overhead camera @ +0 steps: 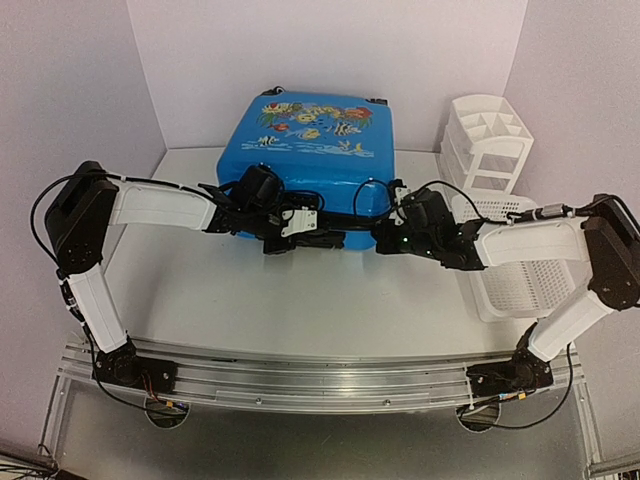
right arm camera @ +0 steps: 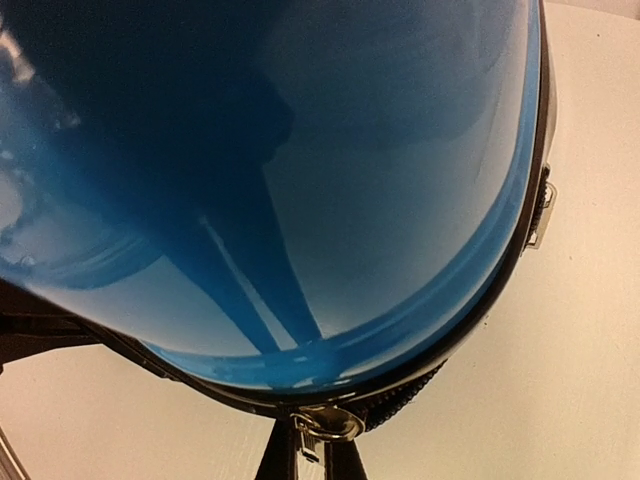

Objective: Open, take out, and arrange the luggage

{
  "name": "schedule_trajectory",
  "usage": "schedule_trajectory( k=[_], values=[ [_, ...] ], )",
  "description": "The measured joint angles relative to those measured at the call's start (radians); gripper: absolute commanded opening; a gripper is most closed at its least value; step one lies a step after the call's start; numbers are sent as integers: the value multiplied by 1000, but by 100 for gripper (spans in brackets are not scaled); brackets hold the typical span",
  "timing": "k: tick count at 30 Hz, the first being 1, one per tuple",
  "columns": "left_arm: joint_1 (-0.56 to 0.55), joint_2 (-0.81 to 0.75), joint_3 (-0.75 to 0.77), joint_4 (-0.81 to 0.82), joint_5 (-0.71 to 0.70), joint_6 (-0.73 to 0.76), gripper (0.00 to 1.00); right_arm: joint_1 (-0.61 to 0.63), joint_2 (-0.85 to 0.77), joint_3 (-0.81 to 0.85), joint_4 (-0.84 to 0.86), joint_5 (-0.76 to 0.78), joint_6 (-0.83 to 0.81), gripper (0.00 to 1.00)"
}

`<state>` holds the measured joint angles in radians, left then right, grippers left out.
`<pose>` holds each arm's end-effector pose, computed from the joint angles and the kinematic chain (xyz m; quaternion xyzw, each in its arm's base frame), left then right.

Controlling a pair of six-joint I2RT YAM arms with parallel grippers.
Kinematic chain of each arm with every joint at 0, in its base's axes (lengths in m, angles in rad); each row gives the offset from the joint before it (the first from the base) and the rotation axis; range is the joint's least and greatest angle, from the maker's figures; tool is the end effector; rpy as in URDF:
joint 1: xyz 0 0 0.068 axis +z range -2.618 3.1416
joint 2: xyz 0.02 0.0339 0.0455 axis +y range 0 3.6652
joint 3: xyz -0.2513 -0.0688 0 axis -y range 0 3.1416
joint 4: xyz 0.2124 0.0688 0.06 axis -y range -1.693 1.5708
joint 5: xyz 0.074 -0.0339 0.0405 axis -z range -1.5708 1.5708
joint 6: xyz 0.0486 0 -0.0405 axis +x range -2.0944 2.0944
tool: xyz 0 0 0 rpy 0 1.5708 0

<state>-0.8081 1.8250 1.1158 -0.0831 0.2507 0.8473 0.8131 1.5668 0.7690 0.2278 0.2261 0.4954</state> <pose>0.2459 -0.2747 0.1777 0.7080 0.5861 -0.1083 0.3787 0.2226 0.2195 0.1892 -0.0845 0.8694 0.2116 0.4385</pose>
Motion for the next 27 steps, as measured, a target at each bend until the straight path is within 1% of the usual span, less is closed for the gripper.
schedule_trajectory(
  k=[5, 10, 13, 21, 27],
  values=[
    [11, -22, -15, -24, 0, 1, 0, 43, 29, 33, -18, 50, 31, 0],
    [14, -30, -19, -35, -1, 3, 0, 59, 19, 34, -13, 69, 69, 0],
    [12, -30, -20, -35, 0, 3, 0, 69, 15, 31, -18, 90, 146, 0],
    [-1, -30, -21, -30, -17, -11, 0, 83, 15, 32, -21, 100, 424, 0],
    [-8, -30, -21, -28, -26, -20, 0, 83, 20, 77, -85, 63, 496, 0]
  ],
)
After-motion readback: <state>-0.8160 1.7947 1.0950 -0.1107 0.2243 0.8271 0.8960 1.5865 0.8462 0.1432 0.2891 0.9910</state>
